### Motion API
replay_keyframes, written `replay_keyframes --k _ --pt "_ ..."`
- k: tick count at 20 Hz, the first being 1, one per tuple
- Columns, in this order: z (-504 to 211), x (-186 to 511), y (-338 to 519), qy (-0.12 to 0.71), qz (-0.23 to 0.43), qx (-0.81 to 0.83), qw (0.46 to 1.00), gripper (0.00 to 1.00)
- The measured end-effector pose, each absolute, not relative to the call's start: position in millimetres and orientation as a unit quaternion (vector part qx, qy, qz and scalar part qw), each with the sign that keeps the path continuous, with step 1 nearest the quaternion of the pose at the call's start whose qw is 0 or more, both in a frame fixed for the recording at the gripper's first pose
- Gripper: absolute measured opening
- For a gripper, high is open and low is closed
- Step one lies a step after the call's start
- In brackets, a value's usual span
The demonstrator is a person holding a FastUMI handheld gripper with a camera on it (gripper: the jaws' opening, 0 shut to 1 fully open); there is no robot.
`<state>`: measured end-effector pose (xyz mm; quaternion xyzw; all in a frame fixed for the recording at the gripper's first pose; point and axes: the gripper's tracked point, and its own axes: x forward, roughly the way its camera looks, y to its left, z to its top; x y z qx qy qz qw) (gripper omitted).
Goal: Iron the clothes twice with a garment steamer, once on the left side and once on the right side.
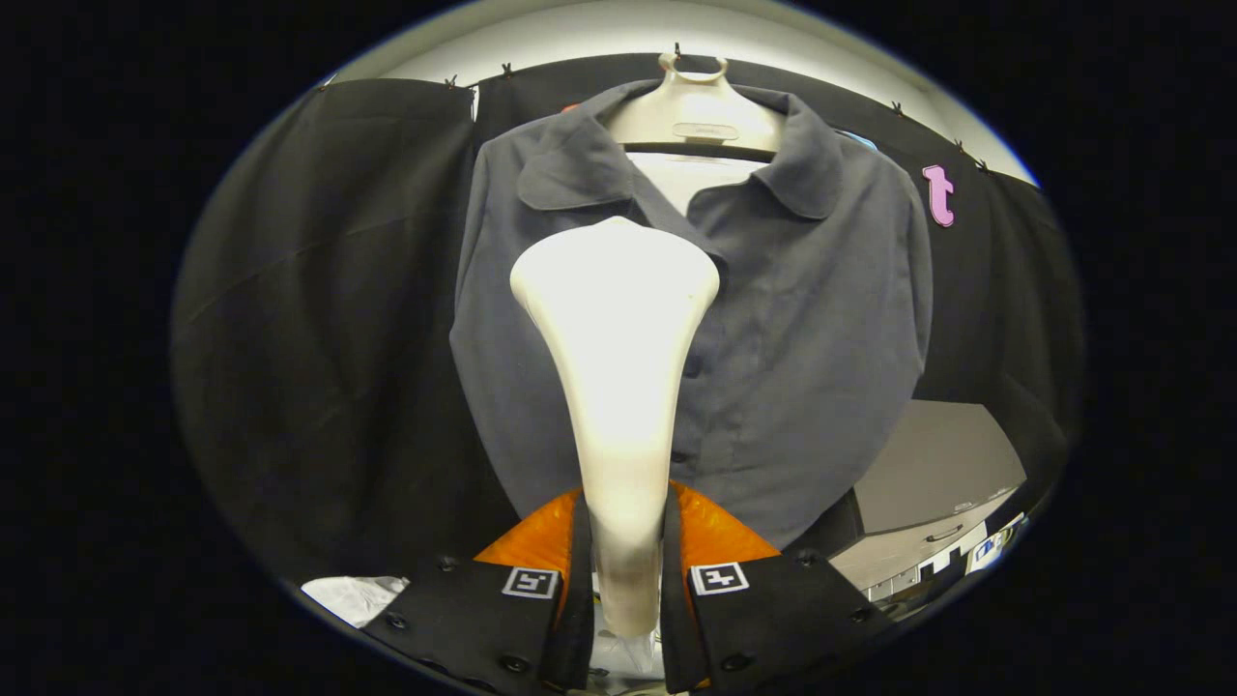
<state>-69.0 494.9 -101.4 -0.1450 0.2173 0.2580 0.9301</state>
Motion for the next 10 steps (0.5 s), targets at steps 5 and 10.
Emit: replay_keyframes --k 5,10 --pt "-132.6 -67.1 511.7 0.235 0.260 -0.162 0.922 0.36" --pt "-165.7 -70.7 512.2 0.260 0.260 -0.168 0.915 0.36"
